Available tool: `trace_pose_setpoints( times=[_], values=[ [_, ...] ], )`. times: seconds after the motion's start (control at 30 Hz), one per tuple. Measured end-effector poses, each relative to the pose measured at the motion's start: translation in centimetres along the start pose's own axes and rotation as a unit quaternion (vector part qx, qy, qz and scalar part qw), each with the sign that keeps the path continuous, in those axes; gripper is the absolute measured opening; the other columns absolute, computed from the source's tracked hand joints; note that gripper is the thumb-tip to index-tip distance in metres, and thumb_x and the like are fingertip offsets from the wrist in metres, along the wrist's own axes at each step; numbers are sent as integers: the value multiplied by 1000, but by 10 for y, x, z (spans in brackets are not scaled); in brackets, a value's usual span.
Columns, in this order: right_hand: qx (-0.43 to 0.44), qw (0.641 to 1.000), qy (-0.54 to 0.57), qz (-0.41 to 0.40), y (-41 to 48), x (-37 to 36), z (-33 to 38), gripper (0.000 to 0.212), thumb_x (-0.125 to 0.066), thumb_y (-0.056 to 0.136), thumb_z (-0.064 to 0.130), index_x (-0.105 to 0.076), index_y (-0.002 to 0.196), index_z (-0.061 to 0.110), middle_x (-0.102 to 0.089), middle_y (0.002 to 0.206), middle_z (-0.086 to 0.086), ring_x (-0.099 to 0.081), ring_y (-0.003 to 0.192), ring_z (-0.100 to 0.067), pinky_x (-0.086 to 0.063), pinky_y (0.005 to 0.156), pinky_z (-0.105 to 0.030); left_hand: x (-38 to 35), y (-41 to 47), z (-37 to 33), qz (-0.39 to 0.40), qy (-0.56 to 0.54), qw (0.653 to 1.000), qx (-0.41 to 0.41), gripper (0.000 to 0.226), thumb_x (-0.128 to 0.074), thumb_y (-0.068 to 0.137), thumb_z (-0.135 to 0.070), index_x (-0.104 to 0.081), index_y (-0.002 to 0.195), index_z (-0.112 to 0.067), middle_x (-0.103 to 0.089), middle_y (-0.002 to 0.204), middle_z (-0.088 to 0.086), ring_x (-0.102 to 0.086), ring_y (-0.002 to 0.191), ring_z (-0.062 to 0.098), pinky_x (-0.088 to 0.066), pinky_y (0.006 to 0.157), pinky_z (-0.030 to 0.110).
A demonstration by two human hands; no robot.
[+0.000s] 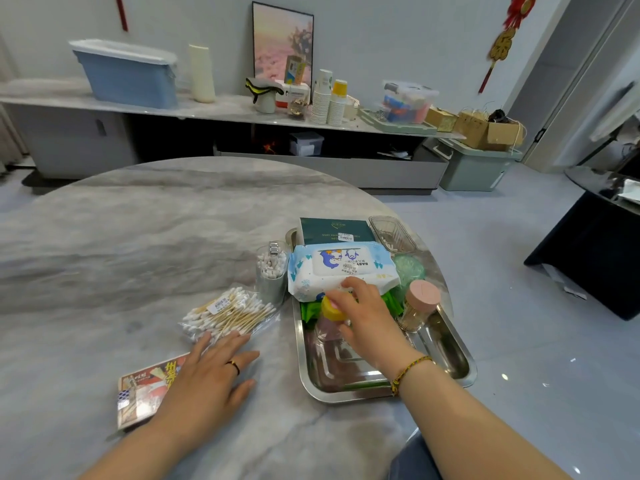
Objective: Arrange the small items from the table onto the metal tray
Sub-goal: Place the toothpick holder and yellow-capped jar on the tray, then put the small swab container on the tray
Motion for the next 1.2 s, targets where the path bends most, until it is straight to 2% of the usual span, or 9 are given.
trace_pose_setpoints(
  times=[0.17, 0.3, 0.43, 0.53, 0.63, 0.8, 0.9, 1.0, 1.2],
  values=[
    [-14, 1000, -7, -19, -3, 3, -3, 58, -71, 71, 25, -50, 124, 18, -47, 122, -12, -40, 114, -29, -30, 97, -32, -1, -5, 7, 7, -59, 997, 57, 68, -11, 92, -46, -74, 83, -21, -75, 95, 2, -71, 86, 19, -3, 109, 14],
    [-15, 998, 32, -60, -6, 9, 1, 64, -75, 68, 26, -48, 125, 11, -49, 124, -16, -43, 115, -32, -35, 99, -39, 2, -1, 15, -8, -151, 985, 86, 79, -12, 77, -62, -66, 108, -15, -60, 126, 9, -54, 120, 26, -32, 108, 36],
    [-33, 983, 120, -134, 0, 18, 13, 57, -73, 71, 12, -49, 122, 6, -49, 118, -16, -47, 105, -24, -39, 90, -27, 10, 1, 21, -55, -173, 976, 120, 77, -9, 89, -54, -71, 95, -8, -70, 107, 16, -66, 98, 36, -52, 80, 49],
    [-57, 964, 219, -139, 15, 17, 30, 55, -68, 74, 7, -44, 123, 9, -42, 105, -1, -44, 77, -5, -40, 72, -18, 5, 2, 32, -63, -179, 963, 191, 47, -34, 90, -41, -55, 122, -13, -49, 137, 12, -46, 126, 32, -37, 102, 44],
    [-128, 935, 320, -80, 35, 3, 53, 59, -63, 79, 11, -34, 130, 16, -40, 107, 3, -48, 81, -8, -43, 76, -25, -8, -1, 45, -7, -169, 953, 253, 55, -43, 90, -40, -24, 140, -23, -18, 154, 4, -19, 140, 22, -18, 113, 33],
    [-191, 917, 345, -54, 54, -18, 81, 55, -59, 79, 10, -33, 128, 10, -47, 84, 10, -52, 88, -17, -40, 74, -22, -17, 1, 54, 39, -195, 937, 288, 63, -48, 88, -40, -18, 141, -24, -18, 153, 4, -28, 136, 24, -29, 107, 34],
    [-204, 923, 325, -40, 58, -30, 92, 59, -59, 75, 9, -31, 128, 6, -56, 112, -12, -55, 105, -28, -45, 90, -37, -16, 6, 59, 14, -240, 922, 305, 59, -57, 85, -27, -30, 137, -18, -34, 144, 7, -40, 125, 28, -34, 100, 35],
    [-214, 925, 313, -32, 62, -36, 96, 77, -62, 76, 13, -16, 137, 6, -35, 142, -17, -41, 127, -29, -37, 105, -35, -14, 8, 62, -19, -287, 903, 318, 48, -56, 84, -11, -42, 130, -13, -43, 135, 11, -49, 114, 34, -40, 91, 36],
    [-245, 923, 291, -60, 78, -43, 104, 91, -59, 80, 18, 8, 141, 15, -21, 147, -15, -39, 125, -29, -37, 97, -32, -7, -1, 97, -75, -275, 868, 406, 36, -44, 86, -1, -50, 120, -9, -48, 127, 20, -52, 104, 41, -42, 82, 40]
  ],
)
Point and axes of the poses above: each hand's wrist, its own y-axis towards the middle knuckle, its own x-axis out of the back of the hand, z = x × y, the point moved 3 cm from there along y, towards the middle knuckle
